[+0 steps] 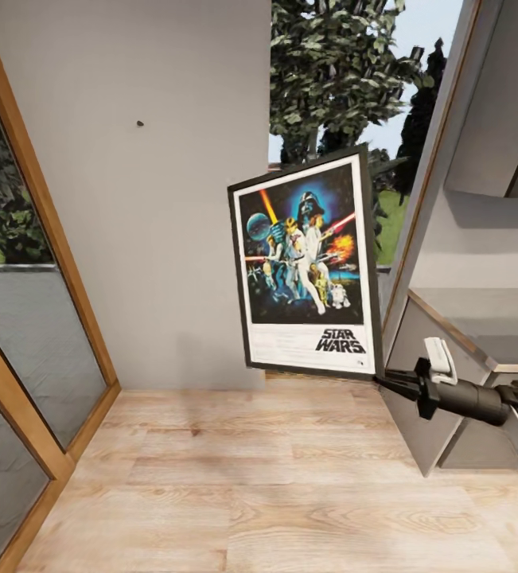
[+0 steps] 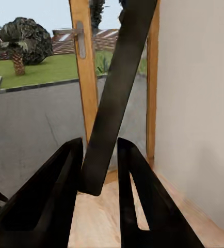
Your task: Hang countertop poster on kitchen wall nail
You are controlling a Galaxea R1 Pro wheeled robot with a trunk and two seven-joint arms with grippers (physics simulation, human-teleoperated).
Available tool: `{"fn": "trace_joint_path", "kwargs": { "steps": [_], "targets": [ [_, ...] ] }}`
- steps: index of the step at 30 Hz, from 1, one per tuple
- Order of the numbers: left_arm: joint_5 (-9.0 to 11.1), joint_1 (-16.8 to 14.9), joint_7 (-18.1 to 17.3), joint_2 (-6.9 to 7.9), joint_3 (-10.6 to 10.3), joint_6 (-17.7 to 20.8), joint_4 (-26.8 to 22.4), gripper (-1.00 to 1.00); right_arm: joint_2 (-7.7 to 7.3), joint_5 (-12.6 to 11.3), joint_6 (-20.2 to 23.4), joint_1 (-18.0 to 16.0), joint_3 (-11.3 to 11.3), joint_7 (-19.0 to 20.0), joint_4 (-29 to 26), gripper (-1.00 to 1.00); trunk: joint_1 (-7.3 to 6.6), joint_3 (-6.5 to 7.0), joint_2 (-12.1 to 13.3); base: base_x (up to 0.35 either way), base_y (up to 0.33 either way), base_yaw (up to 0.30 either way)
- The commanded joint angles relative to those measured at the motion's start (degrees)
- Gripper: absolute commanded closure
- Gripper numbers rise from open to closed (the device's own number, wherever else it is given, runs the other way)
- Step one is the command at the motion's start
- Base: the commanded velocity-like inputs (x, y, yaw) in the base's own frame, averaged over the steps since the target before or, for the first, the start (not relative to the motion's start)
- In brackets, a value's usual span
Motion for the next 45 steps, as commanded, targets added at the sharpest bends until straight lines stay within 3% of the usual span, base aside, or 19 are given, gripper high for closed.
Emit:
{"fn": "trace_joint_path", "kwargs": {
  "steps": [1,7,13,26,31,37,45],
  "targets": [
    [0.47,-0.06,-0.08,0.06,-0.48,-0.27,-0.02,-1.0,-0.02,-0.19,1.5,-1.2,-0.36,1.94,-0.01,1.0,0.04,-0.14,-0.13,0.0,0.0,0.0],
    [0.47,-0.06,-0.08,0.04,-0.51,-0.27,0.01,-1.0,0.22,-0.35,3.04,-6.01,-0.81,4.7,0.12,1.0,0.04,-0.14,-0.13,0.0,0.0,0.0],
    [0.47,-0.06,-0.08,0.04,-0.57,-0.28,0.0,-1.0,1.48,-0.63,2.95,-7.41,-0.57,4.93,0.17,1.0,0.04,-0.14,-0.13,0.0,0.0,0.0],
    [0.35,-0.06,-0.16,0.0,-0.75,-0.39,-0.28,-1.0,9.69,-1.33,2.91,-12.56,-0.37,4.91,3.55,1.0,0.04,-0.14,-0.13,0.0,0.0,0.0],
    [-0.98,-0.06,-0.16,-0.11,-0.89,-0.41,-0.36,-1.0,13.06,-0.96,2.76,-15.09,-0.11,4.85,5.97,1.0,0.04,-0.14,-0.13,0.0,0.0,0.0],
    [-1.67,-0.06,-0.17,-0.08,-0.72,-0.41,-0.3,-1.0,14.13,-1.02,1.78,-15.73,0.16,4.74,8.3,1.0,0.04,-0.14,-0.13,0.0,0.0,0.0],
    [-1.79,-0.06,-0.17,-0.07,-0.66,-0.41,-0.21,-1.0,14.01,-0.77,1.67,-16.97,0.16,4.73,9.72,1.0,0.04,-0.14,-0.13,0.0,0.0,0.0]
  ]
}}
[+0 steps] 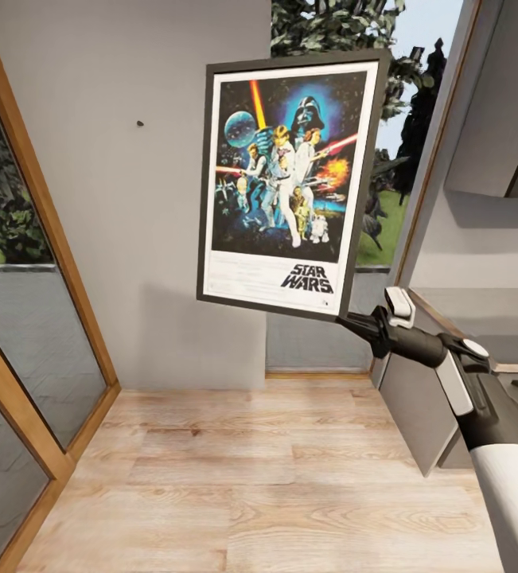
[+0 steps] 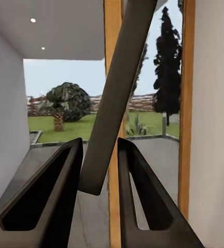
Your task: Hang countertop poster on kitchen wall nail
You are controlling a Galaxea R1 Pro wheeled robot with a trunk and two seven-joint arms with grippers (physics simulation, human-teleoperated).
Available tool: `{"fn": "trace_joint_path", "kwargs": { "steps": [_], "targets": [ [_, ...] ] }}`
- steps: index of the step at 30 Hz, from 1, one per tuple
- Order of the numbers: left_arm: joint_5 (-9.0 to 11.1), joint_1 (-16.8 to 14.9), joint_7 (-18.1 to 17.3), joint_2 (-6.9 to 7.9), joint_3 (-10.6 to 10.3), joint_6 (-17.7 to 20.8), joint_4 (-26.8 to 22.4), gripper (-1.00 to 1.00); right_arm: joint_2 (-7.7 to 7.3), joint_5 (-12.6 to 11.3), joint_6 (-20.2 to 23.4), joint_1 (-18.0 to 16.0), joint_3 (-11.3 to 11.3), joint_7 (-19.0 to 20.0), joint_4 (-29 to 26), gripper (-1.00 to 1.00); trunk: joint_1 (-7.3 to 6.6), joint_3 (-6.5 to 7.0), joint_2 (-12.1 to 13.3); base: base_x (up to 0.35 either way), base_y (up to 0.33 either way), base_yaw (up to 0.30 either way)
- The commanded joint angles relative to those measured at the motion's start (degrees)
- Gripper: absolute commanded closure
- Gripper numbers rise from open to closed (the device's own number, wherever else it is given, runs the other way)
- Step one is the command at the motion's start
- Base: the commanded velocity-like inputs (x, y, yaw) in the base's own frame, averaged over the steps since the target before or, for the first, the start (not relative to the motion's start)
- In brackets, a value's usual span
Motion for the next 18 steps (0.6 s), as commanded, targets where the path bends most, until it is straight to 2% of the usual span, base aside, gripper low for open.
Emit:
{"fn": "trace_joint_path", "kwargs": {
  "steps": [1,18],
  "targets": [
    [0.46,-0.07,-0.08,0.03,-0.48,-0.28,-0.01,-1.0,-0.01,-0.18,0.61,-0.18,0.03,0.18,0.14,1.0,0.04,-0.13,-0.13,0.0,0.0,0.0],
    [0.44,-0.07,-0.08,0.02,-0.6,-0.28,0.1,-1.0,-0.15,-0.04,0.65,-0.45,0.86,0.52,0.23,1.0,0.04,-0.13,-0.13,0.0,0.0,0.0]
  ]
}}
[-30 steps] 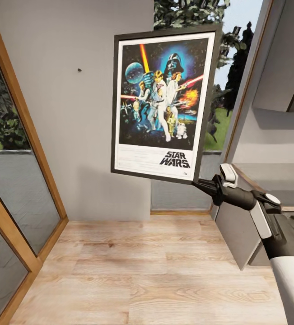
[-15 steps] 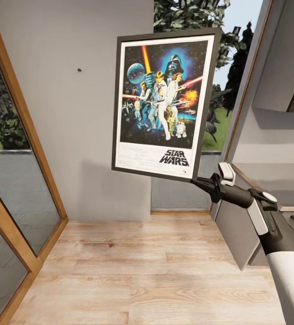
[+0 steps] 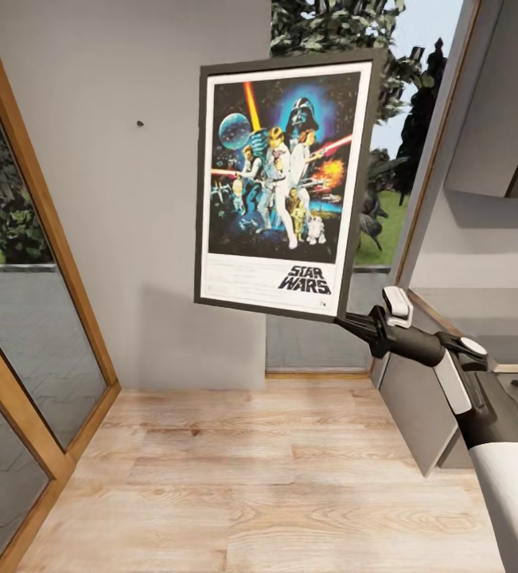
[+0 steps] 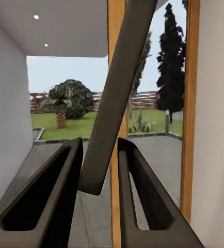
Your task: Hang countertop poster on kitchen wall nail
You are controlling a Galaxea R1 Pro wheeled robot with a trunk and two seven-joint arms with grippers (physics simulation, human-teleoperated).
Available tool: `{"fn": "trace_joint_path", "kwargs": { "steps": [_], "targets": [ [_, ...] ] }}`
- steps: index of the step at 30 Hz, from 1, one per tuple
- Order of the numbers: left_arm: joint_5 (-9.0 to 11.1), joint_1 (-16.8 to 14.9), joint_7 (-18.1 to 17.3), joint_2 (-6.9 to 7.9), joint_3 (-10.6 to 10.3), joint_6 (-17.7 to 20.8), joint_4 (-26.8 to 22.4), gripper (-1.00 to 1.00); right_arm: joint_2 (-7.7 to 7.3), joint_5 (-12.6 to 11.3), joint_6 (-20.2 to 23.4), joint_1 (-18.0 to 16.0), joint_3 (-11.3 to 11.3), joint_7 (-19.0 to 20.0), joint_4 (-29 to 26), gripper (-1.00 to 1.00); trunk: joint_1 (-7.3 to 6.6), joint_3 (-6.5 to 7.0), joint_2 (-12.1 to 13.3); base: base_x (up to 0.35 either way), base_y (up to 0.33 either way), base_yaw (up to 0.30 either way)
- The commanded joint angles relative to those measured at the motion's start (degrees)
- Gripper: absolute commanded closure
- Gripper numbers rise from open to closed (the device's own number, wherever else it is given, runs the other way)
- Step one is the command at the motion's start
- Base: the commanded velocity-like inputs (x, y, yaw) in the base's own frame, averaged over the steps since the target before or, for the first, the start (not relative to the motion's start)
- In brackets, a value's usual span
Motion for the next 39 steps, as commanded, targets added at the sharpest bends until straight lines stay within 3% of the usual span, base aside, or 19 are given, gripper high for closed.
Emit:
{"fn": "trace_joint_path", "kwargs": {
  "steps": [1,23,27,34,39],
  "targets": [
    [0.46,-0.07,-0.08,0.03,-0.5,-0.28,-0.02,-1.0,-0.04,-0.2,0.63,-0.06,0.27,0.18,0.0,1.0,0.04,-0.13,-0.13,0.0,0.0,0.0],
    [0.46,-0.07,-0.08,0.04,-0.53,-0.28,-0.03,-1.0,-0.05,-0.29,0.64,-0.07,1.39,1.09,-1.33,1.0,0.04,-0.13,-0.13,0.0,0.0,0.0],
    [0.46,-0.07,-0.08,0.02,-0.53,-0.28,-0.02,-1.0,-0.09,-0.29,0.63,-0.91,4.84,1.21,-1.6,1.0,0.04,-0.13,-0.13,0.0,0.0,0.0],
    [0.46,-0.07,-0.08,0.03,-0.54,-0.28,-0.1,-1.0,-0.01,-0.29,0.71,-4.39,8.73,1.27,-1.7,1.0,0.04,-0.13,-0.13,0.0,0.0,0.0],
    [0.46,-0.07,-0.08,0.07,-0.54,-0.29,-0.16,-1.0,-0.01,-0.29,0.72,-5.14,9.79,1.31,-1.68,1.0,0.04,-0.13,-0.13,0.0,0.0,0.0]
  ]
}}
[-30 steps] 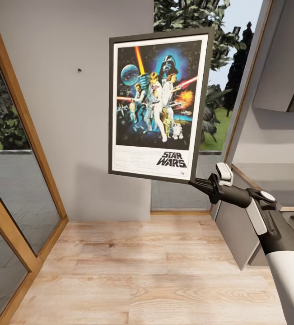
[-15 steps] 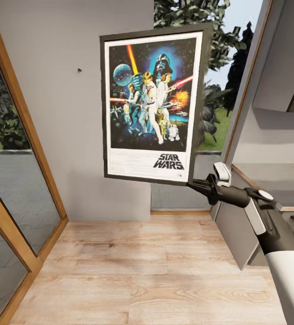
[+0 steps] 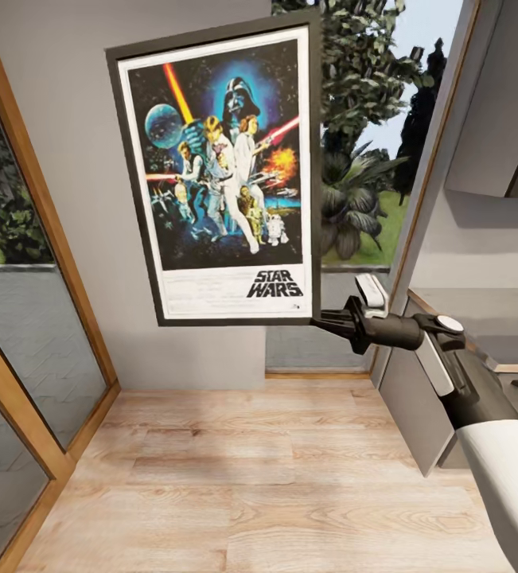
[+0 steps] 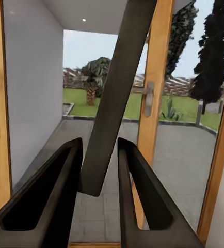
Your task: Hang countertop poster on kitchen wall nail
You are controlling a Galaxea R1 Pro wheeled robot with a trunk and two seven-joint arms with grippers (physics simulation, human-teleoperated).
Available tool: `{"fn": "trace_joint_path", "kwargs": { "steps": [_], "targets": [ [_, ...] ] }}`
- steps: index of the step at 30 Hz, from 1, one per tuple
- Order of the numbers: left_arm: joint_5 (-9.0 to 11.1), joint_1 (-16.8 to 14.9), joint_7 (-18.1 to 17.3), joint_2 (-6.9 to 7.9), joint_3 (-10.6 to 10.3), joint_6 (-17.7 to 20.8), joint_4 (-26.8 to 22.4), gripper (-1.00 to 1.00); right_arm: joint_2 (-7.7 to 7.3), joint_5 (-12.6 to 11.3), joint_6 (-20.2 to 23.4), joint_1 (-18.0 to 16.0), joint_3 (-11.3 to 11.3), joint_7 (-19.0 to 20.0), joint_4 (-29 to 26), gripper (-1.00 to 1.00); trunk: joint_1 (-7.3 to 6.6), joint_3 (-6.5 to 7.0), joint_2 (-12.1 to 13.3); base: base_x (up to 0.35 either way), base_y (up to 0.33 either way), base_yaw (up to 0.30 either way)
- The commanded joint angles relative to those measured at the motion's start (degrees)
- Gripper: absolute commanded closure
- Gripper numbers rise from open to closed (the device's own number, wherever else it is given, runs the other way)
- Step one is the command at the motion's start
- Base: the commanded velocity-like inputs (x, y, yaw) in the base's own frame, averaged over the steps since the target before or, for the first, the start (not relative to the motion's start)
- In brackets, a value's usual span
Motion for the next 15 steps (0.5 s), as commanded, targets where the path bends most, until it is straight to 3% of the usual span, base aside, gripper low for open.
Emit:
{"fn": "trace_joint_path", "kwargs": {
  "steps": [1,15],
  "targets": [
    [0.47,-0.07,-0.08,0.04,-0.48,-0.28,-0.02,-1.0,-0.06,-0.39,0.63,-0.13,0.2,0.08,0.01,1.0,0.04,-0.13,-0.13,0.0,0.0,0.0],
    [0.47,-0.07,-0.08,0.03,-0.48,-0.31,-0.05,-1.0,0.09,-0.9,0.23,-0.36,0.1,0.03,0.02,1.0,0.04,-0.13,-0.13,0.0,0.0,0.0]
  ]
}}
